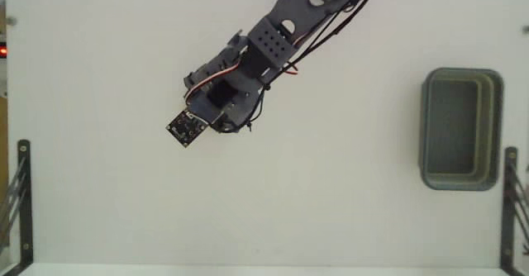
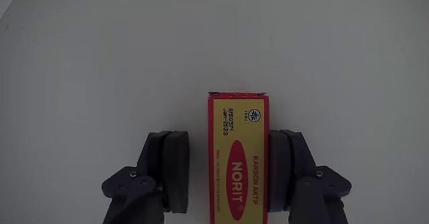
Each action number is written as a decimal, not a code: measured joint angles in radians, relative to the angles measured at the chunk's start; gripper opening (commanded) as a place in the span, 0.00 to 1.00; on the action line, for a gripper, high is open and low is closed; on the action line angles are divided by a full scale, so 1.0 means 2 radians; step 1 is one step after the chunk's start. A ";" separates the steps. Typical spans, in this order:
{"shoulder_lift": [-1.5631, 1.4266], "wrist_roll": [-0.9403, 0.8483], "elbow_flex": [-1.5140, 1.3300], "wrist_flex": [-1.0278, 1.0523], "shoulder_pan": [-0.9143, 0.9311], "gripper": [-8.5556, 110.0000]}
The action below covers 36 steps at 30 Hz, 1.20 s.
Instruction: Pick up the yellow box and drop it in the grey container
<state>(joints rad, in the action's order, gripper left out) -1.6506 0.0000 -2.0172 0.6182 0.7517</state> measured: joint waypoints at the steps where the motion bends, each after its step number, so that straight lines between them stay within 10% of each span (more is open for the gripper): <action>1: 0.000 0.000 0.000 0.000 0.000 0.61; 36: 0.000 0.000 0.000 0.000 0.000 0.54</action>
<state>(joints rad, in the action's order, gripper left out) -1.6506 0.0000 -2.0172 0.6182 0.7517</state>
